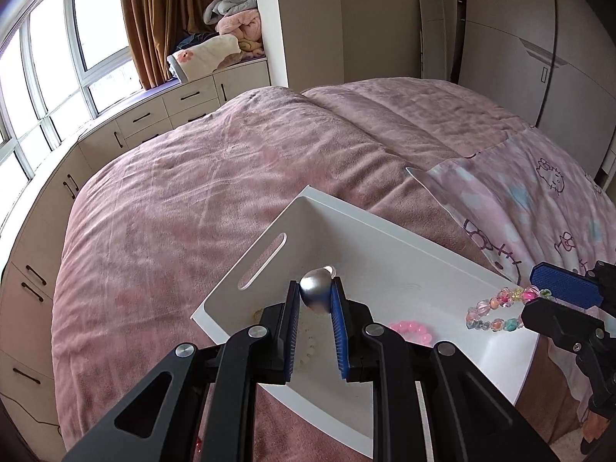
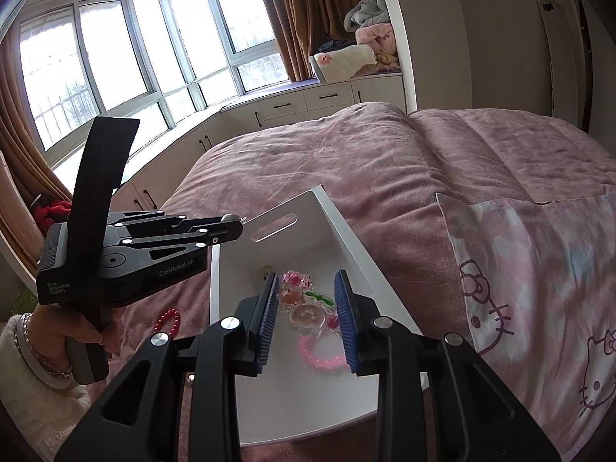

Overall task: Organize jewelry
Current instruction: 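Carry the silver charm in the left tool while the right tool carries the multicolor bracelet to the box, then open the left tool over the box while the right tool releases the multicolor bracelet inside, then withdraw both tools from the box back over the bed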

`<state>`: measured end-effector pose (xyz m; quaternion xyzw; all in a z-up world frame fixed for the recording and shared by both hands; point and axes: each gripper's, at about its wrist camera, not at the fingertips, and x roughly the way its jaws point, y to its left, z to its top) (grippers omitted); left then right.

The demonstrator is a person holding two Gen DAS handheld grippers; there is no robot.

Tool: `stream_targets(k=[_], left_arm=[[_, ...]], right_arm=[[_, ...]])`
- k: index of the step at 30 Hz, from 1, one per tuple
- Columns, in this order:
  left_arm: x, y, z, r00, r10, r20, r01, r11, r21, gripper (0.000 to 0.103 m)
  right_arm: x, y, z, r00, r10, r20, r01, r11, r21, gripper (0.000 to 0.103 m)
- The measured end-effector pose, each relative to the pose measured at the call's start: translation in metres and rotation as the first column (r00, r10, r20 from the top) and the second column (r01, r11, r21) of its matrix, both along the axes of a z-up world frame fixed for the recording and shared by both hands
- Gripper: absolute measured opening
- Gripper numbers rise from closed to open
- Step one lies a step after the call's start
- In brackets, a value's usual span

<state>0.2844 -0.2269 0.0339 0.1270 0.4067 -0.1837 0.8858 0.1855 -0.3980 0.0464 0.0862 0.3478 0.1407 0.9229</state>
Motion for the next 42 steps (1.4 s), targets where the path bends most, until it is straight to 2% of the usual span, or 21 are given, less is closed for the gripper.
stream_targets(k=[7,12,13,17,18,19,21,23,25,27,32,42], left_arm=[[0.014,-0.002,-0.026,0.998,0.019,-0.064,-0.018,1.000,0.019,0.022],[0.018,-0.005,-0.035,0.997,0.012,-0.073,-0.009,0.999,0.041,0.023],[0.018,-0.005,-0.036,0.997,0.013,-0.074,-0.009,0.999,0.043,0.026],[0.017,0.002,-0.032,0.998,0.035,-0.060,-0.033,0.999,0.025,0.055],[0.016,0.005,-0.029,0.998,0.044,-0.054,-0.043,0.999,0.015,0.057],[0.015,0.009,-0.026,0.998,0.049,-0.051,-0.049,0.999,0.003,0.059],[0.011,0.018,-0.019,0.998,0.056,-0.042,-0.057,0.998,-0.021,0.062],[0.005,0.029,-0.008,0.997,0.069,-0.017,-0.070,0.997,-0.036,0.073],[-0.001,0.041,0.003,0.997,0.080,0.007,-0.080,0.995,-0.054,0.076],[-0.008,0.054,0.015,0.995,0.094,0.024,-0.093,0.993,-0.071,0.077],[-0.028,0.093,0.045,0.986,0.153,0.072,-0.142,0.980,-0.136,0.089],[-0.081,0.172,0.094,0.955,0.243,0.169,-0.203,0.953,-0.225,0.093]], right_arm=[[0.009,0.006,-0.022,0.999,0.012,-0.043,-0.012,1.000,-0.001,0.030],[0.012,0.011,-0.031,0.998,0.022,-0.066,-0.021,1.000,0.007,0.030],[0.013,0.012,-0.032,0.997,0.024,-0.071,-0.024,1.000,0.002,0.031],[0.014,0.017,-0.033,0.996,0.029,-0.082,-0.030,1.000,-0.008,0.034],[0.013,0.017,-0.032,0.996,0.028,-0.081,-0.028,1.000,-0.009,0.042],[0.013,0.018,-0.031,0.997,0.023,-0.076,-0.024,1.000,-0.014,0.046],[0.011,0.019,-0.027,0.997,0.024,-0.068,-0.025,1.000,-0.017,0.047],[0.009,0.020,-0.021,0.998,0.023,-0.059,-0.024,0.999,-0.021,0.052],[0.005,0.023,-0.013,0.999,0.023,-0.038,-0.025,0.999,-0.035,0.058],[0.001,0.027,-0.004,0.999,0.028,-0.019,-0.029,0.998,-0.048,0.058],[-0.010,0.041,0.021,0.998,0.048,0.031,-0.046,0.996,-0.074,0.067],[-0.039,0.092,0.063,0.981,0.132,0.141,-0.110,0.982,-0.152,0.084]])
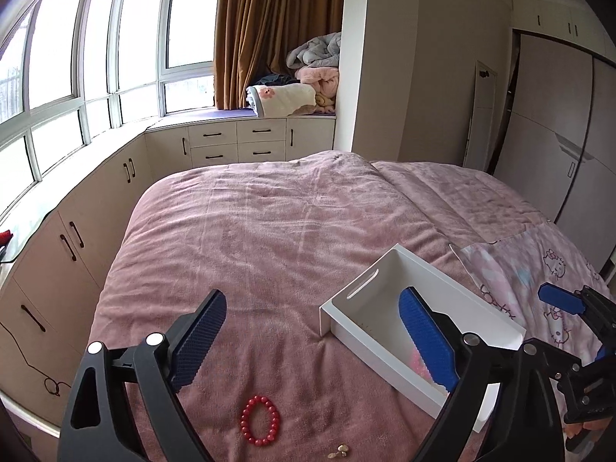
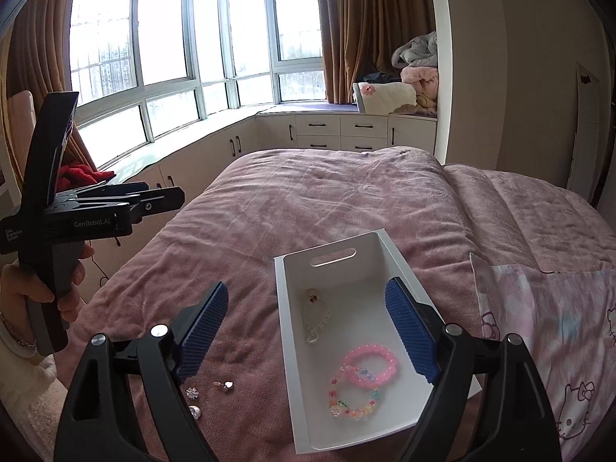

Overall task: Organize jewelry
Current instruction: 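Withdraw both tools from the box back over the bed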

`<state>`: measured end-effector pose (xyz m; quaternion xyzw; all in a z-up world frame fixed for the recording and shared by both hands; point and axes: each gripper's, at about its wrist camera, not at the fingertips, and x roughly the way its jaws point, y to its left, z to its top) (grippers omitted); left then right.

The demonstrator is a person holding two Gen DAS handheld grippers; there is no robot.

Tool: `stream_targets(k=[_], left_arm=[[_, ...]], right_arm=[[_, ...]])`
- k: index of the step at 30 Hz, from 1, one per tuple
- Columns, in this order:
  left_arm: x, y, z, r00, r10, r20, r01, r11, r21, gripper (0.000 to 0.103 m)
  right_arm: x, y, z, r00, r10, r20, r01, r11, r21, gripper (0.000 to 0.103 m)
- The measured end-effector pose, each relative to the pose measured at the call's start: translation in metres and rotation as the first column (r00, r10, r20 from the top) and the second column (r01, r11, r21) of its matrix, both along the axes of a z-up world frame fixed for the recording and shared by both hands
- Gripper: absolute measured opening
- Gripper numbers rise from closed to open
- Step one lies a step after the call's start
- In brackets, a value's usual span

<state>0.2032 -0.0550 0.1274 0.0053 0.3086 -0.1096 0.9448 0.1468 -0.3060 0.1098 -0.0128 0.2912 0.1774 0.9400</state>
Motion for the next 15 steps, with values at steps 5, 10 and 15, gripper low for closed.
stream_targets(k=[5,10,15], left_arm=[[-0.027,0.038,0.008,0.998,0.052,0.033,-0.052,0.999,-0.008,0.093],[-0.052,0.074,0.000,0.993,0.111,0.041,-0.111,0.994,0.001,0.094],[-0.065,0.098,-0.027,0.988,0.153,0.017,-0.153,0.988,0.016,0.094]], right_arm=[[-0.011,0.031,0.013,0.998,0.054,0.035,-0.054,0.998,-0.019,0.088],[-0.021,0.066,0.013,0.992,0.119,0.046,-0.117,0.992,-0.039,0.089],[-0.025,0.103,-0.006,0.984,0.180,0.012,-0.179,0.982,-0.061,0.089]])
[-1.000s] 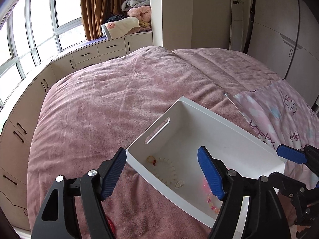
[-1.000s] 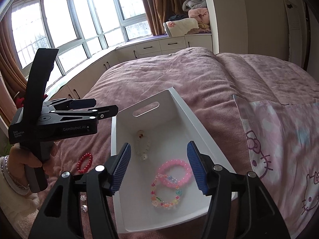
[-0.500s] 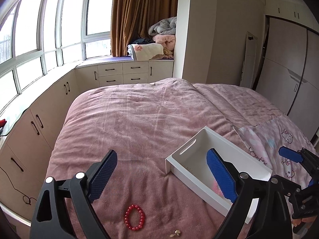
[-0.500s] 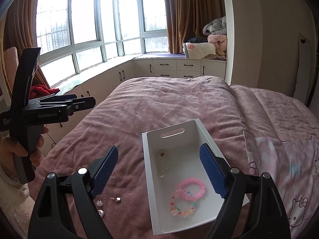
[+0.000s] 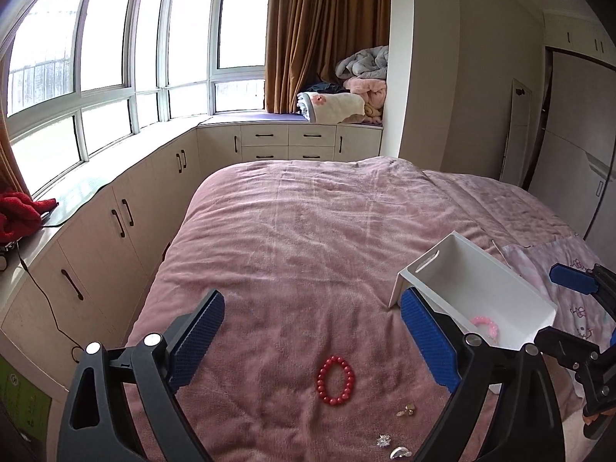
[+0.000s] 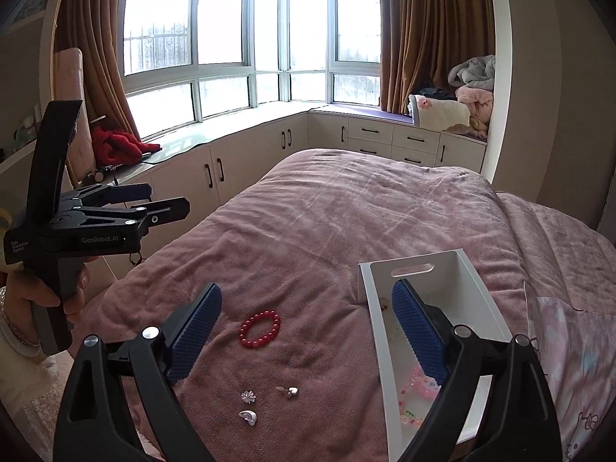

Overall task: Organize jewelry
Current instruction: 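Withdraw both tools from the box back over the bed, then grasp the small gold earring pair with the right tool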

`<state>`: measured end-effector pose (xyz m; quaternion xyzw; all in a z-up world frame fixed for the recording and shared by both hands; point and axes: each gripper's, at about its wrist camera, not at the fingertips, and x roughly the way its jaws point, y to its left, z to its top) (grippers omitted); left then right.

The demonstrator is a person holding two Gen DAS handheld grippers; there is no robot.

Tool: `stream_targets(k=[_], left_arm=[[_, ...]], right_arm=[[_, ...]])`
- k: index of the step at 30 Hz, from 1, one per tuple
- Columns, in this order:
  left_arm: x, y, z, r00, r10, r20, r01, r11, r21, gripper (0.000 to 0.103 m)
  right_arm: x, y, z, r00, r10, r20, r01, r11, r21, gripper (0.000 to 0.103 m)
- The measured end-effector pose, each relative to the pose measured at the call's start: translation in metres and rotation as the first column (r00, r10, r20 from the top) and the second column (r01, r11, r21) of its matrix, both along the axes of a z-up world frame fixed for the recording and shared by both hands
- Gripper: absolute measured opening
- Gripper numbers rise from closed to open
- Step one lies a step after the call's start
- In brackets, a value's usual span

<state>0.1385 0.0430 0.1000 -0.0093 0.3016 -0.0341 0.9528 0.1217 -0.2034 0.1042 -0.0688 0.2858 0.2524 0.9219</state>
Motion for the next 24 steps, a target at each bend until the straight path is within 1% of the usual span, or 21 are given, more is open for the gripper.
stream_targets(k=[6,11,15,20,24], left_arm=[[-0.007,0.018,-0.042,0.998,0.020,-0.065,-0.021,1.000,-0.004,0.094],[-0.001,0.024,-0.079,0.990,0.021,-0.137,-0.022,1.000,-0.002,0.094],[0.012,0.024,-0.109,0.978,0.024,-0.206,-0.027,1.000,-0.012,0.094],[0.027,0.019,-0.143,0.962,0.021,-0.273,-0.030,0.999,-0.028,0.094],[0.040,0.015,-0.169,0.945,0.027,-0.327,-0.040,0.999,-0.034,0.094]], right_arm=[[-0.007,0.033,-0.031,0.997,0.049,-0.054,-0.051,0.998,-0.035,0.089],[-0.008,0.044,-0.059,0.994,0.055,-0.098,-0.061,0.996,-0.061,0.087],[-0.001,0.046,-0.087,0.987,0.034,-0.155,-0.047,0.996,-0.080,0.078],[0.010,0.046,-0.125,0.972,0.005,-0.234,-0.027,0.995,-0.092,0.072],[0.024,0.048,-0.158,0.947,-0.017,-0.321,-0.015,0.995,-0.099,0.063]])
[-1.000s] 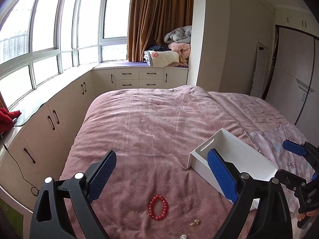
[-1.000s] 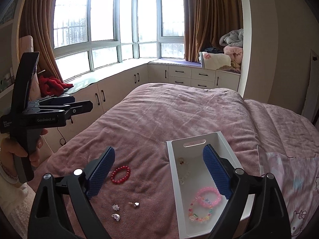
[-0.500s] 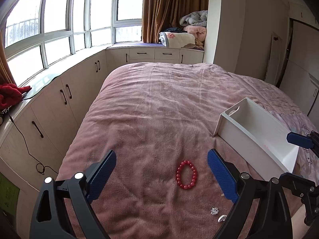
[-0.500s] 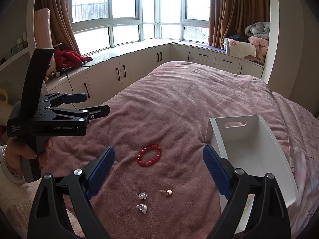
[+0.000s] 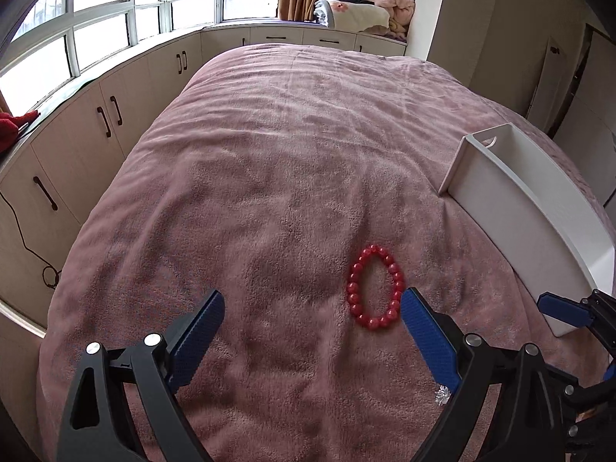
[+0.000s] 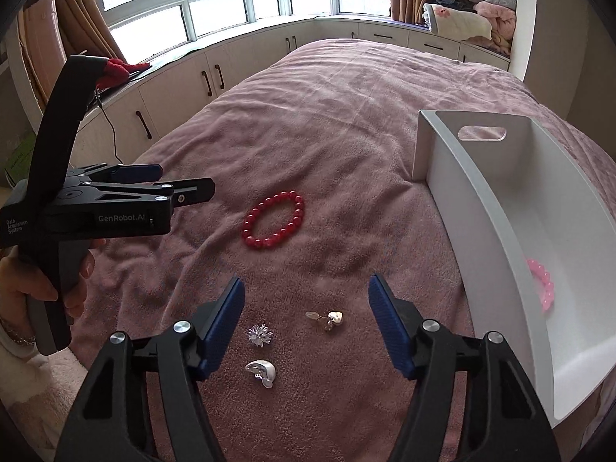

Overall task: Organize jewelry
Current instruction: 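Grasp the small gold earring pair with the right tool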

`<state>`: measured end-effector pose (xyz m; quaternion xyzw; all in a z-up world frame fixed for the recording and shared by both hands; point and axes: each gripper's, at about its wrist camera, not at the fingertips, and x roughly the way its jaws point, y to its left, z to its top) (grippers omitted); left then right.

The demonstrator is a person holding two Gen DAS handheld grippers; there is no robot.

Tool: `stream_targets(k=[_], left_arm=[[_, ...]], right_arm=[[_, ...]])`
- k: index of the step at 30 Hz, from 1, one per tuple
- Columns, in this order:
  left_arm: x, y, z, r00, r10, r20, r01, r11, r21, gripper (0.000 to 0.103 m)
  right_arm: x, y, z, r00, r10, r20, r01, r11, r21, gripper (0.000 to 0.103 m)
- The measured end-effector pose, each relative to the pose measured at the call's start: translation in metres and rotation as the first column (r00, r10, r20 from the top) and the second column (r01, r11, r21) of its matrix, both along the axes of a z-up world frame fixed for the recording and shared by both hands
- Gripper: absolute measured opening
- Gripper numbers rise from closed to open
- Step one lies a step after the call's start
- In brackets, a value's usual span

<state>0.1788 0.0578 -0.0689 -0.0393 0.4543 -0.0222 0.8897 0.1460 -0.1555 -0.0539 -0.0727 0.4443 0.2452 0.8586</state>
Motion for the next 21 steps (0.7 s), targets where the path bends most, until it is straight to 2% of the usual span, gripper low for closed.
stream_targets(k=[5,6,8,12,15,18,19,20,21], left_arm=[[0.014,-0.001,-0.028,0.998,0.018,-0.057,-0.019,1.000,-0.021,0.093],[0.016,-0.002,-0.032,0.998,0.016,-0.062,-0.018,1.000,-0.024,0.093],[0.021,-0.007,-0.039,0.997,0.004,-0.082,-0.006,1.000,-0.018,0.082],[0.025,-0.022,-0.055,0.993,-0.039,-0.114,0.043,0.998,0.040,0.072],[0.022,-0.032,-0.060,0.992,-0.069,-0.103,0.079,0.993,0.092,0.069],[0.023,-0.034,-0.059,0.990,-0.090,-0.109,0.099,0.992,0.080,0.054],[0.022,-0.036,-0.057,0.989,-0.100,-0.111,0.109,0.991,0.079,0.042],[0.021,-0.038,-0.056,0.987,-0.113,-0.114,0.122,0.989,0.080,0.033],[0.020,-0.041,-0.055,0.986,-0.124,-0.114,0.134,0.987,0.085,0.030]], right_arm=[[0.012,-0.001,-0.031,0.997,-0.034,-0.074,0.033,0.999,-0.013,0.059],[0.014,-0.002,-0.036,0.995,-0.037,-0.088,0.037,0.999,-0.012,0.055],[0.017,-0.003,-0.045,0.993,-0.041,-0.113,0.039,0.999,-0.019,0.049],[0.018,-0.005,-0.063,0.986,-0.038,-0.163,0.034,0.999,-0.027,0.031],[0.016,-0.007,-0.070,0.985,-0.040,-0.169,0.037,0.999,-0.021,0.029],[0.017,-0.011,-0.070,0.984,-0.048,-0.172,0.048,0.999,0.001,0.024],[0.017,-0.013,-0.069,0.984,-0.051,-0.173,0.053,0.999,0.006,0.017],[0.016,-0.016,-0.068,0.983,-0.052,-0.178,0.055,0.998,0.014,0.016],[0.016,-0.017,-0.067,0.982,-0.055,-0.179,0.060,0.998,0.023,0.016]])
